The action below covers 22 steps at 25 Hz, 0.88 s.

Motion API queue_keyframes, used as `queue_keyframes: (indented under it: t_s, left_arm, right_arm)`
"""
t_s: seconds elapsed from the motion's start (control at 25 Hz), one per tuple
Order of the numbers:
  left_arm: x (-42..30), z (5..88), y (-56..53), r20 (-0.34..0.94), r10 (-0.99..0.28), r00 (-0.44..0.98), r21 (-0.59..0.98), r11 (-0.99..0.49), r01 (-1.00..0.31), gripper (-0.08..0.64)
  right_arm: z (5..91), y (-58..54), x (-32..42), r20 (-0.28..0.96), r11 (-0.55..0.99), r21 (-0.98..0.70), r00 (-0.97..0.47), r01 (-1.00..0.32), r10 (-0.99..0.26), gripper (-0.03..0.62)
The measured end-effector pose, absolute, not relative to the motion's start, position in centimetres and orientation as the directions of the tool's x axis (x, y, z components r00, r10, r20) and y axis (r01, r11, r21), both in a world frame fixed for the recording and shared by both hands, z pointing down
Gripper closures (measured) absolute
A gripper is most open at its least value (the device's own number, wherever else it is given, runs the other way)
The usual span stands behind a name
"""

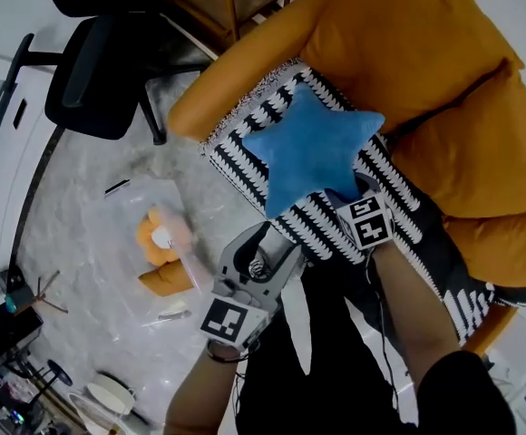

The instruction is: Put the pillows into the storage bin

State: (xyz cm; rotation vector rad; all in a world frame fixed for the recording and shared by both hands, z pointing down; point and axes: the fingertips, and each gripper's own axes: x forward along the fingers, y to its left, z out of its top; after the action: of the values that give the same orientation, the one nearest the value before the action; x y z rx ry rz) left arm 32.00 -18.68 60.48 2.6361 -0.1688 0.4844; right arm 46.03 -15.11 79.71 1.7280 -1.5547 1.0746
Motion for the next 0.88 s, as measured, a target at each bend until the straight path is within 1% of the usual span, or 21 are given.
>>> queue_keyframes:
  t_s: [0.12,0.32,0.52,0.68,0.88]
  left_arm:
    - [31.4,58.5,-19.0,0.345,-0.039,0.938,0.407,-0.894,-0.187,0.339]
    - [30.7,54.7,-19.2,0.301,-0.031,0.953,0.391,-0.907,-0.154,0.339]
    - [30.0,48.7,-19.9,0.245,-0.039,0.969,0.337,-0.933,-0.123,0.339]
    - [29.5,43.0,-21.4,0.179,-0.078,0.981,0.262,-0.957,-0.124,0.339]
    - [26.7,37.0,-23.5,0.115,-0.162,0.980,0.182,-0.967,-0.181,0.339]
  right_arm:
    - [76.4,-14.5,44.8,0.839,-0.163,-0.098,0.007,-0.982,-0.545,0.348]
    - [68.9,-15.2,43.2,0.786,-0.147,-0.072,0.035,-0.986,-0.617,0.348]
    - [59.4,-17.1,41.7,0.695,-0.104,-0.013,0.066,-0.994,-0.716,0.348]
    - [51.8,-19.6,40.9,0.609,-0.059,0.043,0.073,-0.997,-0.790,0.348]
    - [44.1,-22.1,38.3,0.509,-0.015,0.087,0.057,-0.996,-0.859,0.348]
